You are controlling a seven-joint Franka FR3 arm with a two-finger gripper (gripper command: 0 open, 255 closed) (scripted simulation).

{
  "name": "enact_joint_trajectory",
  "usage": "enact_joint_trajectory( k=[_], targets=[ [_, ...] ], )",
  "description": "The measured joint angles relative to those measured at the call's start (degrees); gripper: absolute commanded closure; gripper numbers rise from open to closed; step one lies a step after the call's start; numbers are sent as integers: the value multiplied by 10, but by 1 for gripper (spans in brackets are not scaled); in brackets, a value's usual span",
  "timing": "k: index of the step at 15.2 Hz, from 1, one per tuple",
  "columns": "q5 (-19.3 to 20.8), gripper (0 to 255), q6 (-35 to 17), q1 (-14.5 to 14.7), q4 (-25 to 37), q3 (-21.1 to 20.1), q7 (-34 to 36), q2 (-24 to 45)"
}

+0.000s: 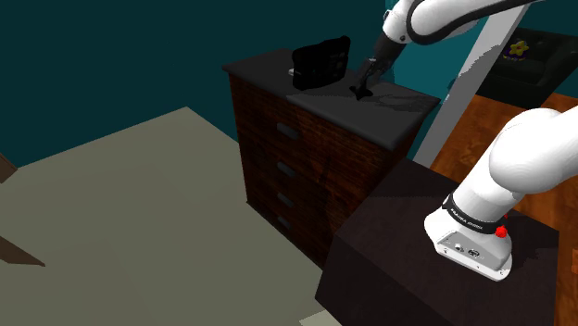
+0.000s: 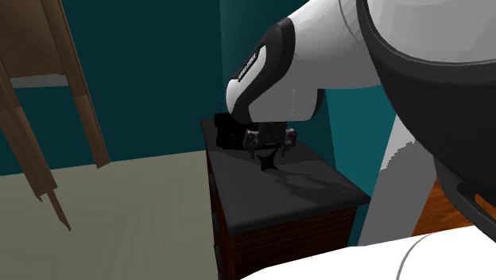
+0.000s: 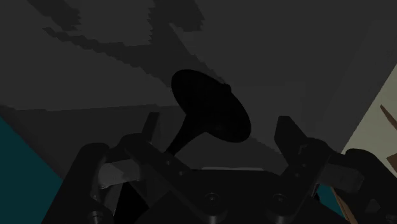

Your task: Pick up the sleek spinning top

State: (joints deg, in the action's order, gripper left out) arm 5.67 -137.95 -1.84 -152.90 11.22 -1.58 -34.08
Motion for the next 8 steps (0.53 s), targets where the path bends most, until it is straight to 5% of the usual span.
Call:
enact_joint_trajectory(
  k=[2,3,8],
  targets=[
    [0,0,-16,0,-9,1,0,6],
    [1,255,-19,0,-12,2,0,7],
    [1,255,-23,0,-13,2,0,8]
  ],
)
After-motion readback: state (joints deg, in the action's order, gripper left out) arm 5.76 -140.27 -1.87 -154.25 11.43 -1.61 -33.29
